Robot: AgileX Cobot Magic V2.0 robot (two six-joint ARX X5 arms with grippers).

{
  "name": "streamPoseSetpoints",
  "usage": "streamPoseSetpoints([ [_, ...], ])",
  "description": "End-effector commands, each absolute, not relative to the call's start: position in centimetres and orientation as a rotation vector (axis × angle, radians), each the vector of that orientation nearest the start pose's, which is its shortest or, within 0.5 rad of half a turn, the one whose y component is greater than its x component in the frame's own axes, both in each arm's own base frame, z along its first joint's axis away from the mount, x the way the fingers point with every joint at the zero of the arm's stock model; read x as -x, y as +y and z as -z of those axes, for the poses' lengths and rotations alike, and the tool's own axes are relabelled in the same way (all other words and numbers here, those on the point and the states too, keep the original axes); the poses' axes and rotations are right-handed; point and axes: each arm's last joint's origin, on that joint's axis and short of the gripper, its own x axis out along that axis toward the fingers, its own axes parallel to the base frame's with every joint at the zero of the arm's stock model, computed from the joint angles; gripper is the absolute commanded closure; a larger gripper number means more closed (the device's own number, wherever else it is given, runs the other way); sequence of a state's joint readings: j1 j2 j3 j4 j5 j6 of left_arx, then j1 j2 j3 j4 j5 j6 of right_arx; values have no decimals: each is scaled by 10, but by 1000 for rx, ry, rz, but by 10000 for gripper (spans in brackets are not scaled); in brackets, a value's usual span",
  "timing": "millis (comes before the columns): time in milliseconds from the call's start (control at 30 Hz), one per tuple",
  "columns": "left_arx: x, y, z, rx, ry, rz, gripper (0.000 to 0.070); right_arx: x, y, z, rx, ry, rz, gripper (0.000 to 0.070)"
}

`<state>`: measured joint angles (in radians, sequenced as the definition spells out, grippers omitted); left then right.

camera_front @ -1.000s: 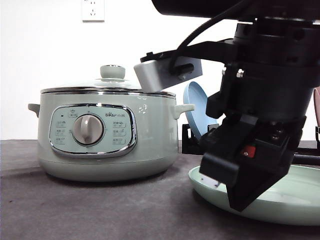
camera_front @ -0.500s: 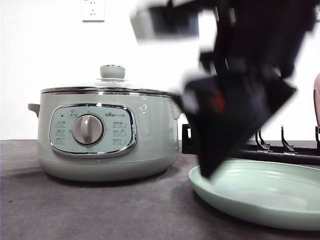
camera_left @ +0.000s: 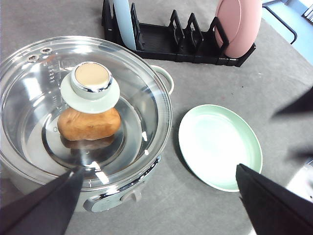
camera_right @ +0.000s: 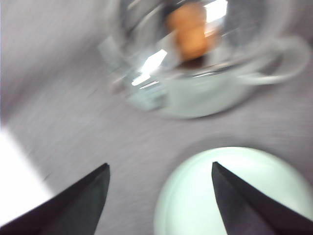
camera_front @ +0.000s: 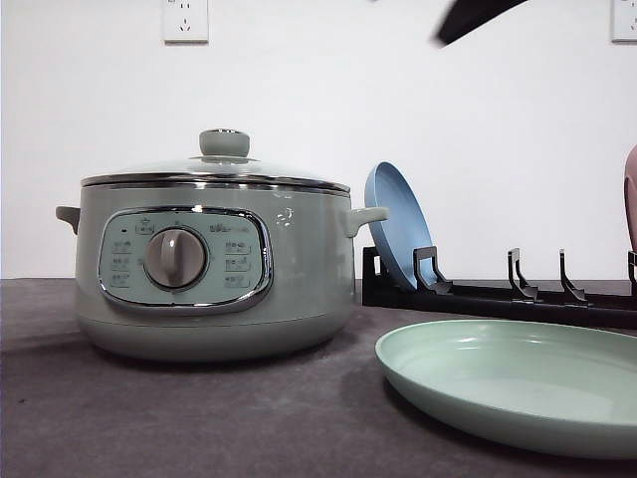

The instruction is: Transfer potato from steamer to green plate

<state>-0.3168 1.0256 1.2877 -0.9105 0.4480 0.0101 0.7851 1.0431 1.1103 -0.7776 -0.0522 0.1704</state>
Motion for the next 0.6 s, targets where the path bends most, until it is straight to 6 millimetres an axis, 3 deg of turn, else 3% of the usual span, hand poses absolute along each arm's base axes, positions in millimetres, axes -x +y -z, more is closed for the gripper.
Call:
streamPoseSetpoints([
  [0, -167, -69, -400, 21, 633, 756, 65, -143, 127, -353, 103, 706, -705, 282],
  [267, -167, -69, -400, 21, 632, 757, 65, -123, 62, -374, 10, 590, -590, 282],
  [567, -167, -69, -400, 29, 641, 754, 65, -81, 39, -380, -84, 562, -631, 281],
])
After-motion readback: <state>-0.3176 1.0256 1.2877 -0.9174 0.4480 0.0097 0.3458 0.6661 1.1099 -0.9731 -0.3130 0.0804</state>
